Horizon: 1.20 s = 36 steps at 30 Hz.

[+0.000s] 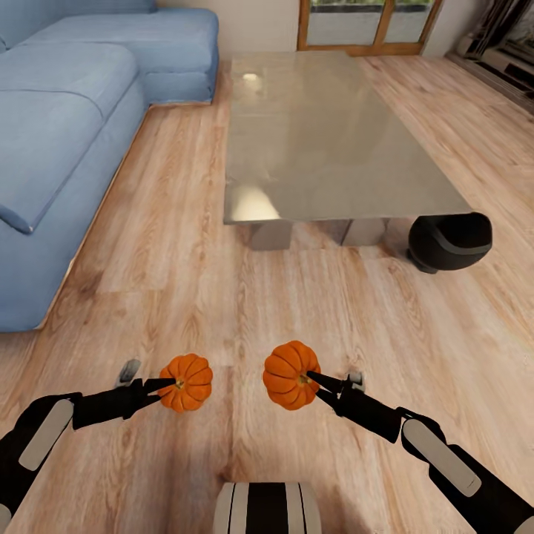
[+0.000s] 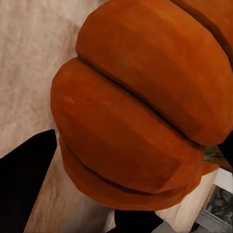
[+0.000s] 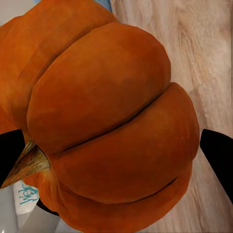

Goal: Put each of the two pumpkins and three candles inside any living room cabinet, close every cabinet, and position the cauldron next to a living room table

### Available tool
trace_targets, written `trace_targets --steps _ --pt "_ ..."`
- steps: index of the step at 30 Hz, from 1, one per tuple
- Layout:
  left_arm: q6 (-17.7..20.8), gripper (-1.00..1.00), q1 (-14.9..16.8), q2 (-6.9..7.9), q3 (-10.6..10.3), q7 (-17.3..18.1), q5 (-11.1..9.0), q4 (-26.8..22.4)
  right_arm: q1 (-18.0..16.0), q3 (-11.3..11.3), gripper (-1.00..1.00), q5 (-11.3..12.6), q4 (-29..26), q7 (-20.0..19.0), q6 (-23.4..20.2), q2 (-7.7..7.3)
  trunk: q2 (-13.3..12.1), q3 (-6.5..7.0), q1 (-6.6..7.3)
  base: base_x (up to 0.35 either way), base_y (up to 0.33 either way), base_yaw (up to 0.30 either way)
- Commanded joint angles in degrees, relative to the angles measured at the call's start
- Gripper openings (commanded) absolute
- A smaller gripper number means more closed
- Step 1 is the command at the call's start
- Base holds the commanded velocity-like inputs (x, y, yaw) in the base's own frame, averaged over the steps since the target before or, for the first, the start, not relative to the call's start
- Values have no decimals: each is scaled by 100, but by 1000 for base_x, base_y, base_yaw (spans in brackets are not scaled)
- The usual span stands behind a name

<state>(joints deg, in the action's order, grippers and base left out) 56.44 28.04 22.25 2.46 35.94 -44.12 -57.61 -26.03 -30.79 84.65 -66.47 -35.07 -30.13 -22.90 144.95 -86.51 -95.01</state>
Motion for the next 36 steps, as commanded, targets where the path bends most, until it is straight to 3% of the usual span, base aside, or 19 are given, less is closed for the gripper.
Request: trace_targets --steps 1,16,36 --pt "42 -100 0 -1 9 18 -35 -4 -7 -14 -100 75 1 2 -36 -2 0 20 4 -53 0 -279" --pt "43 -100 0 -1 9 18 -35 -4 -7 -16 -100 84 149 12 -37 5 -20 352 42 -273 0 -279" --pt "46 -100 0 -7 -13 18 -32 -13 18 -18 -100 181 305 -29 -28 4 -47 822 94 -14 0 -279"
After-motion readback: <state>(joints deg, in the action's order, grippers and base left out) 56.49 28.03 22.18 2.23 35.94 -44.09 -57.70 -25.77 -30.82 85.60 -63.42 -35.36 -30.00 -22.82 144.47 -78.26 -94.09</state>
